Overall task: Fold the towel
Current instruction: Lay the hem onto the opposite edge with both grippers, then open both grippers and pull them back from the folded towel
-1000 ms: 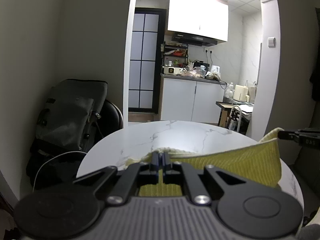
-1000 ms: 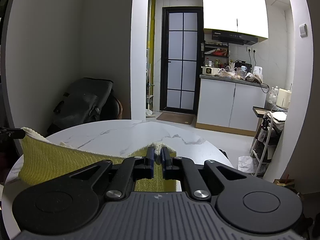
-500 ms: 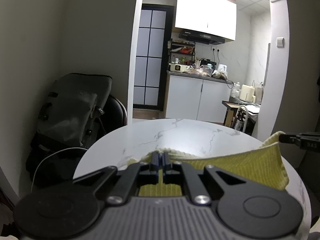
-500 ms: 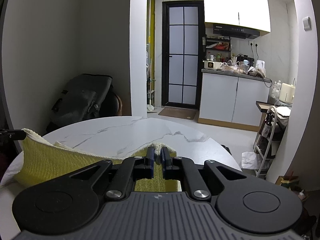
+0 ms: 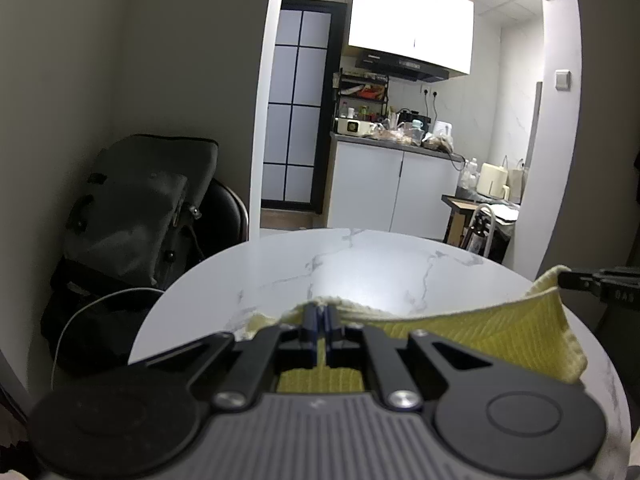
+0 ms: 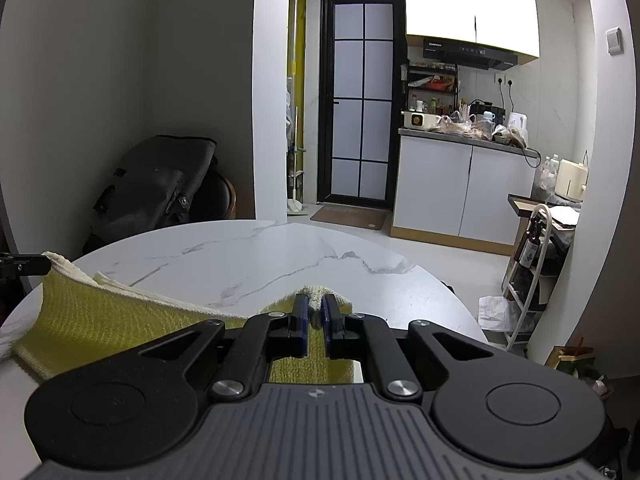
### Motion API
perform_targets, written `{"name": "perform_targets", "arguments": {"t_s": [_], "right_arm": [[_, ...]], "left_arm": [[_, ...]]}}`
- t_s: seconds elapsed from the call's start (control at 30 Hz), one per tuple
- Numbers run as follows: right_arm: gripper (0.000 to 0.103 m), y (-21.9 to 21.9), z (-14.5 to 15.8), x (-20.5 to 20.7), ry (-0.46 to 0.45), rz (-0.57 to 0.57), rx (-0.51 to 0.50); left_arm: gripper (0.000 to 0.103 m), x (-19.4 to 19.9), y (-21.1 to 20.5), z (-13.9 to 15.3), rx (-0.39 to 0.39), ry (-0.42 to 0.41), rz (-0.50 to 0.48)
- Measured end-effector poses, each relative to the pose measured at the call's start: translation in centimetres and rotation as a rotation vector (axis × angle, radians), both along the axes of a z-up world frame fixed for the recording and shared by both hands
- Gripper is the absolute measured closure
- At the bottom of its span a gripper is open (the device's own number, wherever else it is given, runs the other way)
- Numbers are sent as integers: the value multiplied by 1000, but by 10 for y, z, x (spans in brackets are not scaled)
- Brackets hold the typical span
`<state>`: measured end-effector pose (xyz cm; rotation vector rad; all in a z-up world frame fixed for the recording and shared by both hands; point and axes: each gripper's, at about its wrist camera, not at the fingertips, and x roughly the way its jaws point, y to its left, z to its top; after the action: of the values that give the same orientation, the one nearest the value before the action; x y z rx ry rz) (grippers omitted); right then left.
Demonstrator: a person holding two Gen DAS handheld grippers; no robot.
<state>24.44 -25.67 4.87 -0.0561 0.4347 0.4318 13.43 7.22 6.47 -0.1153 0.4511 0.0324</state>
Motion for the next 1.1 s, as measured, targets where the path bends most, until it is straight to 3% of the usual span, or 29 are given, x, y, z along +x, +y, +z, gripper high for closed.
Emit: {"name": "perform_targets", "arguments": {"t_s": [0.83,0.9,0.97,1.1], "right_arm": [[92,10,-23,25,79,-16,57],[85,11,-25,27,86,-17,61],[68,11,-27,29,92,-18,66],[65,12,-23,28,90,-8,72]], "left_arm": [[95,51,4,-21,31,115,42],[95,53,5,-21,31,120,44],[95,53,5,-21,29,122,44],[95,53,3,-21,28,134,36]]}}
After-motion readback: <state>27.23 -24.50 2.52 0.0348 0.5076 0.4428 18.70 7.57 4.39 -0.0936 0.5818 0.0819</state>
